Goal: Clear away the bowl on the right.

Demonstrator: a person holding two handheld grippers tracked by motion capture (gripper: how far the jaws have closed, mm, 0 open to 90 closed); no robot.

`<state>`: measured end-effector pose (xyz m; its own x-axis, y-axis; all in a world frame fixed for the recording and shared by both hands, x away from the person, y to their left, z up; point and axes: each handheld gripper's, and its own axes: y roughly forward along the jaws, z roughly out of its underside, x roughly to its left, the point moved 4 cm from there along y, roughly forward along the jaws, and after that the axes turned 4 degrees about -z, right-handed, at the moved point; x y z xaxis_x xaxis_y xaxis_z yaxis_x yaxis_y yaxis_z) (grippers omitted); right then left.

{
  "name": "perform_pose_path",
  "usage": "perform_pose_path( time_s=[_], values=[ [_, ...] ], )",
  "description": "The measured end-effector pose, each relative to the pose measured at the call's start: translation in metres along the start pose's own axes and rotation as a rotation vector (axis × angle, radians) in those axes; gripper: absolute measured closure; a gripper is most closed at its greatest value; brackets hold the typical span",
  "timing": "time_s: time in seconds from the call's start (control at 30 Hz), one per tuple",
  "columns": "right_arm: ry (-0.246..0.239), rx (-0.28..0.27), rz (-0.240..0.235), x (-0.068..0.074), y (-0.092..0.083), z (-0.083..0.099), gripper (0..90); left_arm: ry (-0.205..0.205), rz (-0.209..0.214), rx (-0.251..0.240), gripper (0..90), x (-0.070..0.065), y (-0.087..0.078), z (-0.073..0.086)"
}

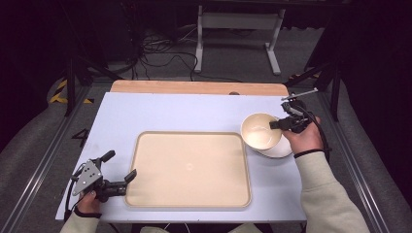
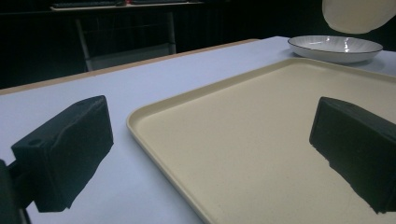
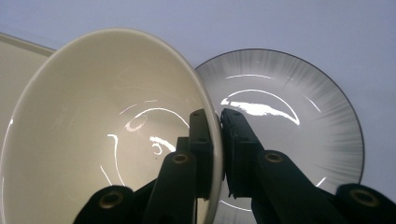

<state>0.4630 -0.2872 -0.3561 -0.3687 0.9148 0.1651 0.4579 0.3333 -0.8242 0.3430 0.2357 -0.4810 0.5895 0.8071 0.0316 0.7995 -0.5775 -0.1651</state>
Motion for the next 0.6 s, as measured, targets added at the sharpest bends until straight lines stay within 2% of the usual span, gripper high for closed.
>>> perform_pose_path(
  time_s=[0.3, 0.6],
  values=[
    [-0.05, 0.019, -0.055, 0.028, 0.009, -0.001, 82.9, -0.001, -0.001, 0.0, 0.3, 0.0, 0.0, 0.0],
    [-0.093, 0.014, -0.07, 0.046, 0.009, -0.001, 82.9, -0.001, 0.0, 0.0, 0.3, 0.0, 0.0, 0.0]
  ],
)
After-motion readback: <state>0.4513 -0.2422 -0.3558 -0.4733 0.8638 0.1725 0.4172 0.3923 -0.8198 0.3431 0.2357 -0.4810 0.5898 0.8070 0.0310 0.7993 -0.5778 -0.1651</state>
